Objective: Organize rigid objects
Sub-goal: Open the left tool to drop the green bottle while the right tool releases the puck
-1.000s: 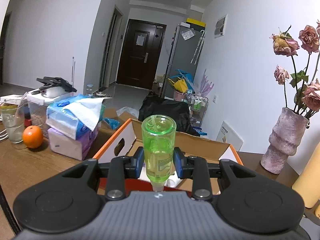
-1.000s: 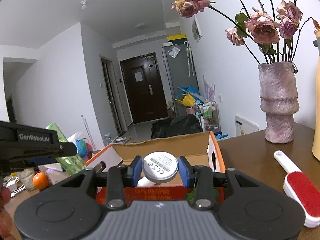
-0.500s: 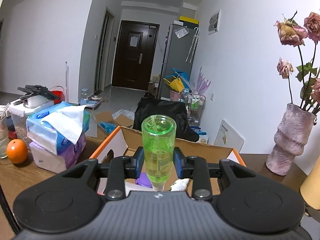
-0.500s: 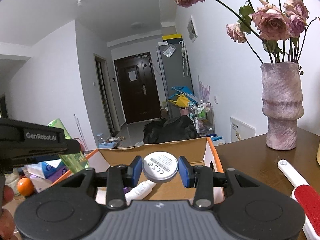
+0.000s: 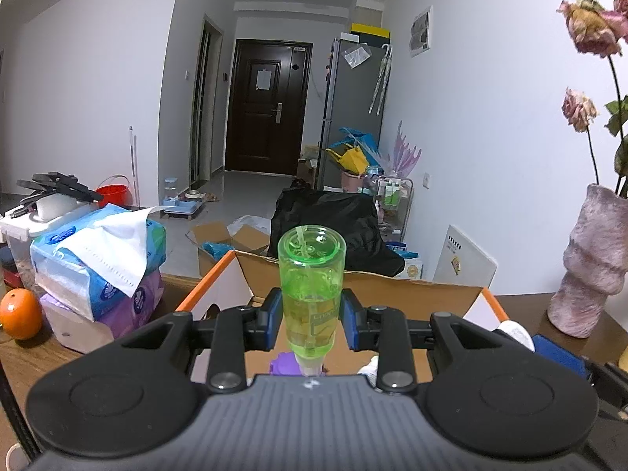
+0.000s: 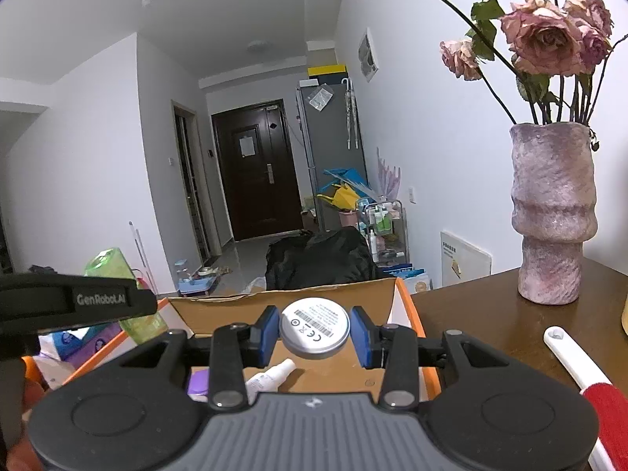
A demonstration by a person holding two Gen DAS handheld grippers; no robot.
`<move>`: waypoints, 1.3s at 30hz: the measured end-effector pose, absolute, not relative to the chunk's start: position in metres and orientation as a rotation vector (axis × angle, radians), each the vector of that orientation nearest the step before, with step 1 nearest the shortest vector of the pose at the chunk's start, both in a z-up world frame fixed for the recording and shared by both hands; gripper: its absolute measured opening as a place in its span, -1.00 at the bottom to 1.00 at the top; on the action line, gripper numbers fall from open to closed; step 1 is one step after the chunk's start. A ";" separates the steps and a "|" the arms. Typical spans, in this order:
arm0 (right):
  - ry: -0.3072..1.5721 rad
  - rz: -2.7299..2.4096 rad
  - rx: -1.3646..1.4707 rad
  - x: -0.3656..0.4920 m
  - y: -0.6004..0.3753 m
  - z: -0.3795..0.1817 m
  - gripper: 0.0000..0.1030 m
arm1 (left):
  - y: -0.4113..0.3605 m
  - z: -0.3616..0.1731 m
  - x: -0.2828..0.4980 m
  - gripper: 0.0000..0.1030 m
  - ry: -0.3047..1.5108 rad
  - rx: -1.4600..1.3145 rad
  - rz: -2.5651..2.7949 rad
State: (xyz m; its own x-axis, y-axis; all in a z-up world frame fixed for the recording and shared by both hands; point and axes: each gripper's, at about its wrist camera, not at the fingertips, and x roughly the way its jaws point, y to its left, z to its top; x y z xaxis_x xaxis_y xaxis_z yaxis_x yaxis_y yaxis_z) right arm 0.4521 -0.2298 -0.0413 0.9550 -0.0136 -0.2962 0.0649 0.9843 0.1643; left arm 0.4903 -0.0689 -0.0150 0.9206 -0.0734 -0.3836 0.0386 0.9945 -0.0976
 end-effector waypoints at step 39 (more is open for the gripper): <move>0.380 -0.101 0.083 0.476 -0.220 -0.055 1.00 | -0.057 -0.024 0.503 1.00 0.416 -0.028 0.073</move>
State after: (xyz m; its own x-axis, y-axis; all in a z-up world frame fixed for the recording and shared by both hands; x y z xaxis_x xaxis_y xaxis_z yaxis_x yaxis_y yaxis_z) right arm 0.4764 -0.2196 -0.0555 0.9239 -0.0823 -0.3736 0.1134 0.9916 0.0618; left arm 0.5034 -0.0575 -0.0236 0.9123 0.0655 -0.4044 -0.0771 0.9969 -0.0125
